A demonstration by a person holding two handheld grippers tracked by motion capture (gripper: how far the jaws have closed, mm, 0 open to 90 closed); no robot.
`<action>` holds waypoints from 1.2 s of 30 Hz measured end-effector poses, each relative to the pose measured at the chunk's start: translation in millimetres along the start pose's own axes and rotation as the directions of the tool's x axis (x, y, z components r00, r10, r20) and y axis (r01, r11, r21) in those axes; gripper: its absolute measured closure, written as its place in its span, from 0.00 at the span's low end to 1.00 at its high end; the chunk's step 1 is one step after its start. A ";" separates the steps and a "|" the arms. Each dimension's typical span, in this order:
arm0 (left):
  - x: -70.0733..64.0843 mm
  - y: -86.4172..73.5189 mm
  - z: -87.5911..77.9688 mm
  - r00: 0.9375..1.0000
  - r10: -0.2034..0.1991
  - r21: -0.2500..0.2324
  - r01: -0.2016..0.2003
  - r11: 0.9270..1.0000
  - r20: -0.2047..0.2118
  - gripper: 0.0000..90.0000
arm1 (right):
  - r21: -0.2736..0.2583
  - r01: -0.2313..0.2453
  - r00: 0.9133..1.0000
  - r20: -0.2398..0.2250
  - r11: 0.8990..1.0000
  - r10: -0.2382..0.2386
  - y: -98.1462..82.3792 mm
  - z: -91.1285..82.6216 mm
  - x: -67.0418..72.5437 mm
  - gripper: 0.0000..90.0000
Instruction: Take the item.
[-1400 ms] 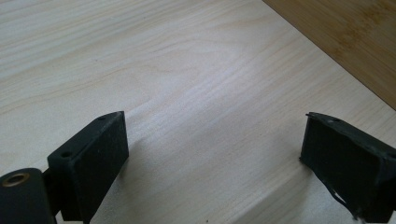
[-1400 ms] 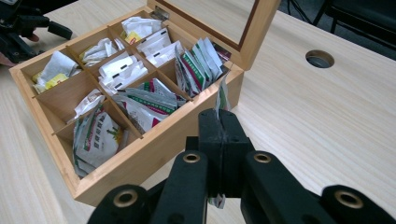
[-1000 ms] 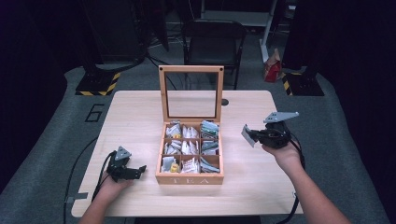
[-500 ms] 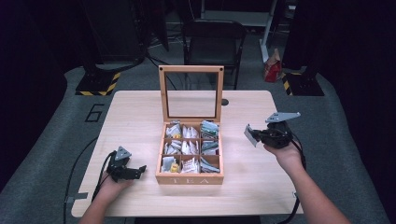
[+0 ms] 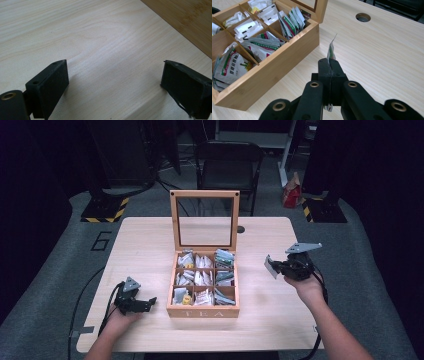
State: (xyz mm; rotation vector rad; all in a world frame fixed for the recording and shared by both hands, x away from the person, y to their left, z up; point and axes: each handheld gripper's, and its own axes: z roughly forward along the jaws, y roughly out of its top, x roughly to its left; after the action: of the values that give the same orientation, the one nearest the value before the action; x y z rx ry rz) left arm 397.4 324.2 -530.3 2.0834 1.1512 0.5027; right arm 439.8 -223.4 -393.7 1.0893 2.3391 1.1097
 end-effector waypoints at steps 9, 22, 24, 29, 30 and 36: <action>0.1 0.0 0.0 1.000 0.001 0.000 -0.001 1.000 0.000 0.08 | 0.012 -0.013 1.000 0.019 1.000 0.013 -10.3 7.2 -2.0 1.00; 0.0 0.0 -0.1 1.000 -0.001 0.001 0.001 1.000 0.001 0.08 | 0.041 -0.019 0.999 0.036 0.999 0.018 -27.5 22.0 -0.9 1.00; -0.1 0.0 0.0 1.000 -0.001 0.000 0.001 1.000 0.000 0.08 | 0.038 -0.021 0.999 0.037 0.999 0.020 -29.2 23.6 -1.3 1.00; 0.0 0.0 0.0 1.000 -0.001 0.000 0.001 1.000 0.000 0.08 | 0.042 -0.014 0.999 0.044 0.999 0.012 -31.9 26.5 -1.7 1.00; 0.0 0.0 0.0 1.000 0.000 0.000 0.000 1.000 0.000 0.08 | 0.046 -0.018 0.999 0.043 0.999 0.016 -32.5 27.1 -1.6 1.00; 0.0 0.0 0.0 1.000 0.000 0.000 0.000 1.000 0.000 0.08 | 0.053 -0.026 0.998 0.056 0.998 0.023 -39.9 33.6 -3.0 1.00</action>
State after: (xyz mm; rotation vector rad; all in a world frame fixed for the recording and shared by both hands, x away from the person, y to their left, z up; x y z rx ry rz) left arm 397.4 324.1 -530.3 2.0831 1.1515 0.5024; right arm 441.0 -224.5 -446.0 1.1550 2.3309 1.0177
